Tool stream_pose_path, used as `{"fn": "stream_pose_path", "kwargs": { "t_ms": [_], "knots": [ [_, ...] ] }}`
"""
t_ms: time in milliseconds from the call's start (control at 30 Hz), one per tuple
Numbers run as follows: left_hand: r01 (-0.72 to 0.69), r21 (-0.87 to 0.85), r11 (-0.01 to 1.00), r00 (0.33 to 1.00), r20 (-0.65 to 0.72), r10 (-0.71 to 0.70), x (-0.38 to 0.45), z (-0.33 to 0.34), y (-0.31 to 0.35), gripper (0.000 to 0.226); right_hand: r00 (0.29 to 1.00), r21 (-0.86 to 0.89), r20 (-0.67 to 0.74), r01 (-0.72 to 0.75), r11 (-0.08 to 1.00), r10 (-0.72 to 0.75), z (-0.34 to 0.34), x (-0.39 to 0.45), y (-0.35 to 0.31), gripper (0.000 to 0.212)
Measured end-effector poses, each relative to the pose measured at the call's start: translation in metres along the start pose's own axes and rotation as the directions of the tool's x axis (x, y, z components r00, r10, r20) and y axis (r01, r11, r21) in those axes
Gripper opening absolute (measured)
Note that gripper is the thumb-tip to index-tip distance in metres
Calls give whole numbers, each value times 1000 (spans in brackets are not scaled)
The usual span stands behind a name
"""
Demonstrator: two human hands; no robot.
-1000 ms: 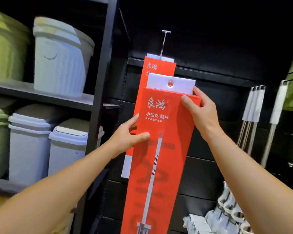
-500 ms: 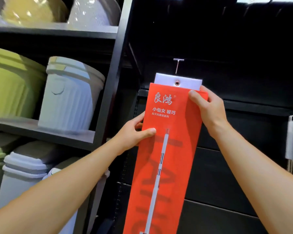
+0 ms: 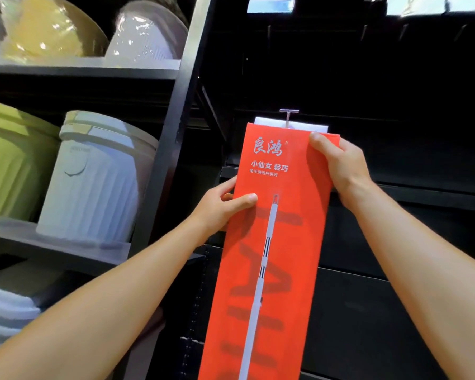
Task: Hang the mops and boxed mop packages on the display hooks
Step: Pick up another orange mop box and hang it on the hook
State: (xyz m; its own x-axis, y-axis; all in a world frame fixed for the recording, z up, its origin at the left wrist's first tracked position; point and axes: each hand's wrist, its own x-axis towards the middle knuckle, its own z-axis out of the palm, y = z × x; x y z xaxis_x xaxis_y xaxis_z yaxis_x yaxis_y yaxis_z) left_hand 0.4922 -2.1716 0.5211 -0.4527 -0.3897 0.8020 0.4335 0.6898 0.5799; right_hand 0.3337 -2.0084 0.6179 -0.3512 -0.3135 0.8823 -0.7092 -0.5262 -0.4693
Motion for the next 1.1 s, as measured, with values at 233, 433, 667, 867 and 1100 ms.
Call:
{"fn": "stream_pose_path", "kwargs": {
  "t_ms": [233, 433, 667, 867, 1100],
  "knots": [
    [43, 36, 998, 999, -20, -42, 0, 11, -25, 45, 998, -21, 47, -29, 999, 30, 0, 5, 27, 24],
    [15, 128, 992, 998, -68, -6, 6, 9, -32, 40, 997, -64, 59, -40, 997, 44, 1, 12, 40, 25],
    [49, 146, 988, 997, -60, -40, 7, 22, -28, 18, 988, -107, 139, -50, 993, 65, -1, 12, 53, 30],
    [92, 142, 986, 995, -45, -87, 9, 27, -27, 25, 968, -29, 248, -30, 999, 36, 1, 7, 61, 41],
    [135, 105, 985, 988, -84, -127, 15, 33, -37, 33, 964, 9, 253, -88, 996, 83, 4, 9, 67, 46]
  ]
}}
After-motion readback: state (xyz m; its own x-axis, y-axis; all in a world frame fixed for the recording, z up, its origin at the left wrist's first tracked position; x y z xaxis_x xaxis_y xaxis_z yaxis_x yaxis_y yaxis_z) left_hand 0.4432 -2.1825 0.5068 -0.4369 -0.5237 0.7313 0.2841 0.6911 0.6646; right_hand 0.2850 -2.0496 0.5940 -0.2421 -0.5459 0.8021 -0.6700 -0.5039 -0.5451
